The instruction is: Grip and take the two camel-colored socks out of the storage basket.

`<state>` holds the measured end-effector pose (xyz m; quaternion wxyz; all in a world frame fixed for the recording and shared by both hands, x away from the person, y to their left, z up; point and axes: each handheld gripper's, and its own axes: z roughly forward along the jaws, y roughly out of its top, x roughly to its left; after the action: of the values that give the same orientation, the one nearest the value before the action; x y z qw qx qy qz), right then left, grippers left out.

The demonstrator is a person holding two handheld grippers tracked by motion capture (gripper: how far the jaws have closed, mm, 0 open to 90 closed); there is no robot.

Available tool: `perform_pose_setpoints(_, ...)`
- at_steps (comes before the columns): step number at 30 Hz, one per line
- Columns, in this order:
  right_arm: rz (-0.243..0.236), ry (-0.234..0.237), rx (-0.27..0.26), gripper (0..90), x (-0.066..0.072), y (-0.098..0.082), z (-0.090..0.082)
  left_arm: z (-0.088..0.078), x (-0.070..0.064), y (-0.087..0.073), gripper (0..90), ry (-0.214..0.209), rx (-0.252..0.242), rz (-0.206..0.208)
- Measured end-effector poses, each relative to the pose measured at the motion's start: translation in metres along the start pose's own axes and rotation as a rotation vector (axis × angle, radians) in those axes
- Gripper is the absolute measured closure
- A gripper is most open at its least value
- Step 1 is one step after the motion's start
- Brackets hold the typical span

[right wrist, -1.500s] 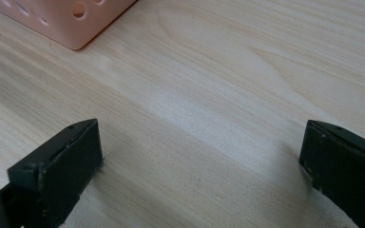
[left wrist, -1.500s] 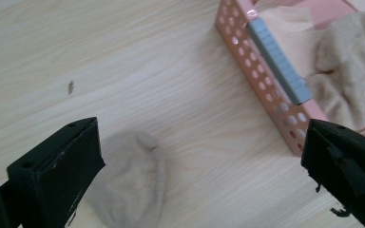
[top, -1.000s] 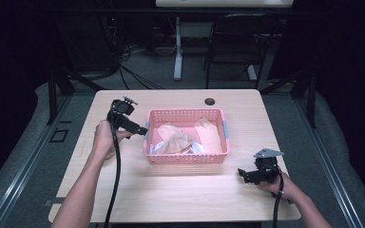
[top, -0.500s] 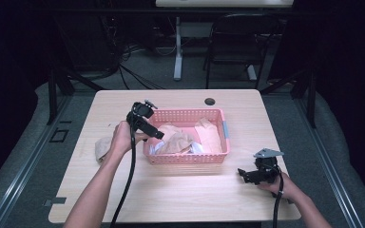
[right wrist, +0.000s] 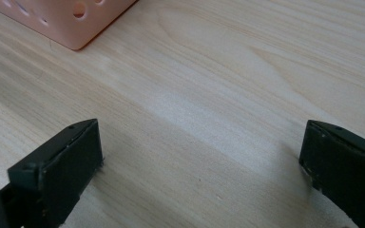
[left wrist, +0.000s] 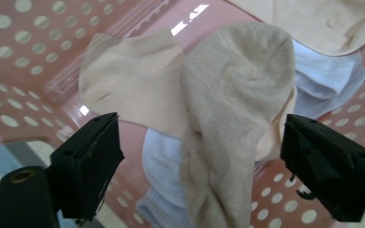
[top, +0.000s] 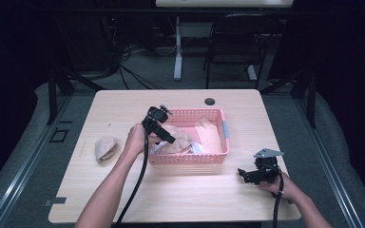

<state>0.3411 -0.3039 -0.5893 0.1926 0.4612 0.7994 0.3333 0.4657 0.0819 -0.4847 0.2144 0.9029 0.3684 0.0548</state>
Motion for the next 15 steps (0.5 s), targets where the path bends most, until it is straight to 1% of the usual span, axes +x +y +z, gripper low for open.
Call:
perform_pose_setpoints(2,0.001,0.000,-0.001,0.0,0.000,0.000,0.000,0.006,-0.002,0.000,19.5,-0.004,0.021,-0.003)
perform_pose_setpoints(3,0.001,-0.001,-0.002,0.0,0.000,0.000,0.000,0.008,-0.003,0.000,21.1,-0.005,0.020,-0.011)
perform_pose_setpoints(8,0.001,0.003,-0.001,0.0,0.000,0.000,0.000,0.019,-0.008,0.000,28.5,-0.010,0.063,-0.002)
perform_pose_setpoints(9,0.001,0.000,-0.001,0.0,0.000,0.000,0.000,0.019,-0.008,0.000,30.3,-0.010,0.063,-0.002)
perform_pose_setpoints(10,0.000,0.000,-0.001,0.0,0.000,0.000,0.000,0.024,-0.009,-0.001,32.5,-0.012,0.087,0.005)
perform_pose_setpoints(11,-0.004,0.000,0.004,0.0,0.000,0.000,0.000,0.027,-0.010,-0.001,34.2,-0.013,0.096,0.004)
perform_pose_setpoints(12,0.000,0.000,0.000,0.0,0.000,0.000,0.000,0.029,-0.011,-0.002,36.9,-0.009,0.107,0.002)
perform_pose_setpoints(13,-0.003,0.000,0.003,0.0,0.000,0.000,0.000,0.031,-0.012,-0.002,40.9,0.004,0.122,-0.001)
perform_pose_setpoints(15,0.000,0.000,-0.001,0.0,0.000,0.000,0.000,0.033,-0.012,-0.002,49.3,0.007,0.129,-0.001)
